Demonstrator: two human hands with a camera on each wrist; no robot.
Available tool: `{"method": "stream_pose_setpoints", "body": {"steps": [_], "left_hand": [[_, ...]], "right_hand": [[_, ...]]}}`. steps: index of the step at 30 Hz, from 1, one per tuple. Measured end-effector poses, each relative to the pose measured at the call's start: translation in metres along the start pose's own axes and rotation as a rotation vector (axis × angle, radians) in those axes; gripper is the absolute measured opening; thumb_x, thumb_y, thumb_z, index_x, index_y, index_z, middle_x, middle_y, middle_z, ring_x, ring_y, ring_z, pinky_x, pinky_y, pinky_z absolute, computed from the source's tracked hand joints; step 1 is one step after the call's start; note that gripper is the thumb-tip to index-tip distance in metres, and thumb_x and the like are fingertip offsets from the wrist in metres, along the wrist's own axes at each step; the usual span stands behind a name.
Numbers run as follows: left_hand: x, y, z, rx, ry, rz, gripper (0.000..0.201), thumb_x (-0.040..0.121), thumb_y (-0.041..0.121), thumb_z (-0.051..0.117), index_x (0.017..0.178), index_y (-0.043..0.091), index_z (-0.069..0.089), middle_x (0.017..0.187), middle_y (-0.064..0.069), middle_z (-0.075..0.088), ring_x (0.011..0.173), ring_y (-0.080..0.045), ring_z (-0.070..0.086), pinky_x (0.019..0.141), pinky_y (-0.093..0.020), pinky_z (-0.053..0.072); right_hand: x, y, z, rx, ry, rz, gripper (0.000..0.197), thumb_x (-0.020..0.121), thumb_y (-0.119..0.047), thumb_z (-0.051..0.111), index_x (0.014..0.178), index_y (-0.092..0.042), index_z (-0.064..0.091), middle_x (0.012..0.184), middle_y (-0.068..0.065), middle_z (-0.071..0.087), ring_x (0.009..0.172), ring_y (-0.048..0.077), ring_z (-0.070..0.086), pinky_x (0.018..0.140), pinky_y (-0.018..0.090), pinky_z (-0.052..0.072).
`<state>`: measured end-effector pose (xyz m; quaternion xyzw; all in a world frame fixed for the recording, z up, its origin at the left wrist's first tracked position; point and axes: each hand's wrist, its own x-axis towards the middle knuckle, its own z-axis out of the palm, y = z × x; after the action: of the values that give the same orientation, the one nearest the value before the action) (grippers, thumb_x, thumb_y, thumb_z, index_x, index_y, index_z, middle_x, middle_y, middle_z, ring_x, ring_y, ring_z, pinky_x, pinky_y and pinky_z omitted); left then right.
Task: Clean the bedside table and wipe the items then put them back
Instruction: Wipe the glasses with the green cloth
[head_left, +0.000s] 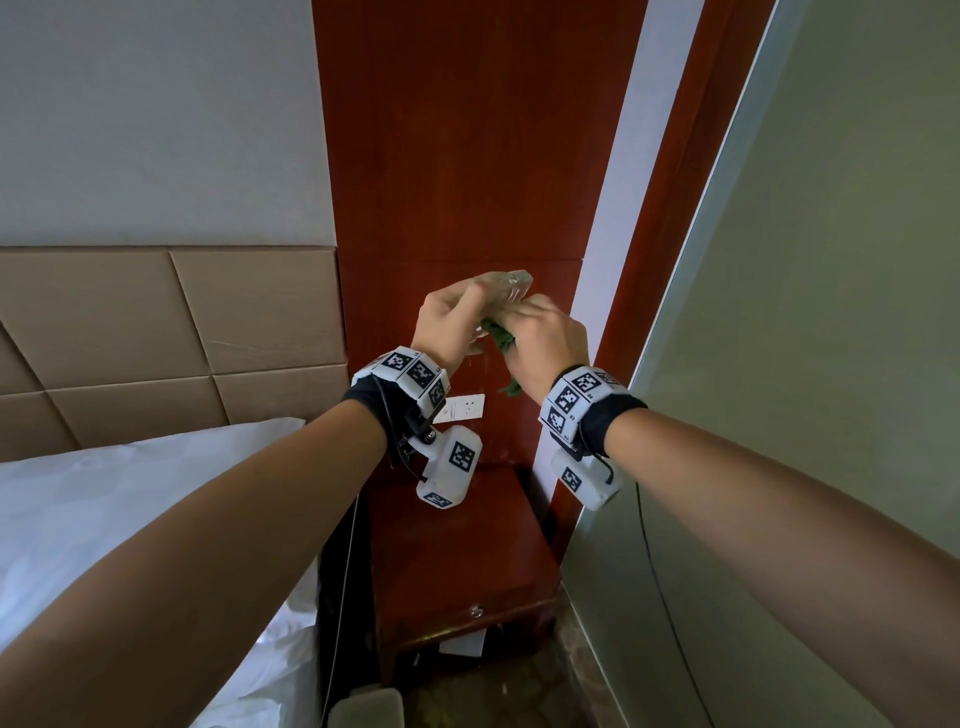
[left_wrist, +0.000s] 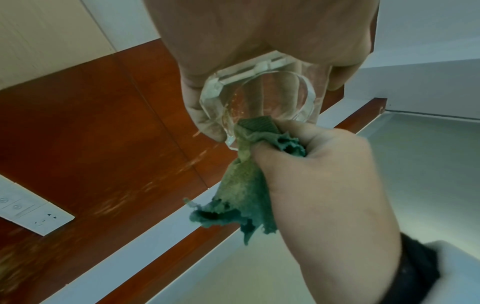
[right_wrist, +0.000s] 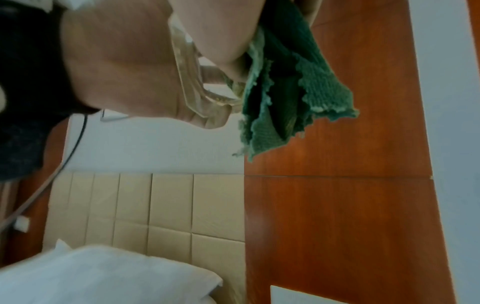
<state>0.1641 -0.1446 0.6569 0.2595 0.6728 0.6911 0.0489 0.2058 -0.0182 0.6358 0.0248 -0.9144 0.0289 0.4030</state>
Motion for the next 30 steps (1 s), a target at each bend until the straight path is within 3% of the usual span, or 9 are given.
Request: {"method": "stream_pose_setpoints", "body": {"steps": [7,12,15,17,19,21,24,27,30], "left_hand": [[0.007,-0.007,-0.002,-0.094,0.008,-0.029,0.03,0.096,0.031,0.048,0.113,0.028,0.073,0.107,-0.01,0.074,0.101,-0.026,0.07,0.083,-0.051,0.059],[0.01,-0.012,-0.002,-0.183,0.021,-0.059,0.029,0.096,0.027,0.051,0.11,0.019,0.075,0.106,-0.01,0.074,0.102,-0.029,0.07,0.083,-0.052,0.059],[0.009,-0.016,-0.003,-0.25,0.018,-0.128,0.029,0.093,0.03,0.053,0.103,0.015,0.076,0.103,-0.009,0.075,0.101,-0.034,0.07,0.086,-0.058,0.056],[0.009,-0.017,-0.004,-0.318,0.052,-0.203,0.03,0.09,0.033,0.055,0.097,0.012,0.075,0.097,-0.01,0.076,0.093,-0.035,0.071,0.086,-0.059,0.055],[0.011,-0.019,-0.004,-0.365,0.064,-0.267,0.037,0.089,0.038,0.055,0.104,0.009,0.072,0.098,-0.013,0.075,0.094,-0.034,0.071,0.085,-0.058,0.056],[0.012,-0.02,-0.005,-0.409,0.038,-0.321,0.045,0.089,0.044,0.054,0.112,0.009,0.07,0.103,-0.015,0.074,0.099,-0.035,0.071,0.08,-0.054,0.059],[0.014,-0.021,-0.007,-0.432,-0.035,-0.372,0.054,0.088,0.054,0.051,0.119,0.013,0.067,0.111,-0.015,0.072,0.103,-0.034,0.07,0.08,-0.049,0.058],[0.017,-0.022,-0.008,-0.406,-0.075,-0.389,0.066,0.079,0.063,0.052,0.123,0.015,0.065,0.118,-0.015,0.07,0.108,-0.034,0.066,0.085,-0.051,0.056],[0.018,-0.021,-0.008,-0.367,-0.022,-0.36,0.057,0.083,0.056,0.053,0.117,0.013,0.068,0.113,-0.015,0.072,0.099,-0.033,0.068,0.075,-0.046,0.058]], "right_hand": [[0.004,-0.004,-0.007,0.098,-0.211,0.212,0.035,0.087,-0.016,0.065,0.12,-0.028,0.07,0.112,0.007,0.069,0.098,0.026,0.064,0.077,0.027,0.047],[0.004,-0.006,-0.007,0.324,-0.273,0.289,0.032,0.085,-0.016,0.067,0.113,-0.029,0.073,0.104,-0.004,0.075,0.091,0.016,0.069,0.083,0.031,0.058],[0.005,-0.005,-0.012,0.436,-0.326,0.302,0.03,0.084,-0.013,0.065,0.111,-0.022,0.075,0.108,-0.004,0.074,0.1,0.013,0.068,0.092,0.028,0.053],[0.003,-0.005,-0.015,0.473,-0.262,0.328,0.027,0.083,-0.012,0.064,0.107,-0.016,0.076,0.104,-0.002,0.075,0.098,0.013,0.068,0.09,0.027,0.053],[0.002,-0.006,-0.016,0.465,-0.134,0.336,0.022,0.082,-0.014,0.064,0.1,-0.016,0.077,0.091,-0.003,0.076,0.081,0.013,0.068,0.076,0.031,0.057],[0.002,-0.008,-0.014,0.407,-0.037,0.316,0.023,0.082,-0.013,0.065,0.102,-0.015,0.076,0.089,0.0,0.074,0.078,0.015,0.064,0.071,0.031,0.055],[0.006,-0.008,-0.012,0.349,0.036,0.246,0.028,0.081,-0.007,0.068,0.107,-0.015,0.075,0.101,0.002,0.074,0.094,0.021,0.063,0.082,0.032,0.052],[0.005,-0.009,-0.007,0.378,-0.022,0.137,0.032,0.08,0.0,0.072,0.108,-0.015,0.075,0.11,0.002,0.074,0.106,0.019,0.065,0.097,0.031,0.05],[0.002,-0.01,0.001,0.362,-0.07,-0.019,0.034,0.079,0.004,0.071,0.105,-0.017,0.077,0.108,0.0,0.074,0.107,0.017,0.066,0.098,0.027,0.05]]}}
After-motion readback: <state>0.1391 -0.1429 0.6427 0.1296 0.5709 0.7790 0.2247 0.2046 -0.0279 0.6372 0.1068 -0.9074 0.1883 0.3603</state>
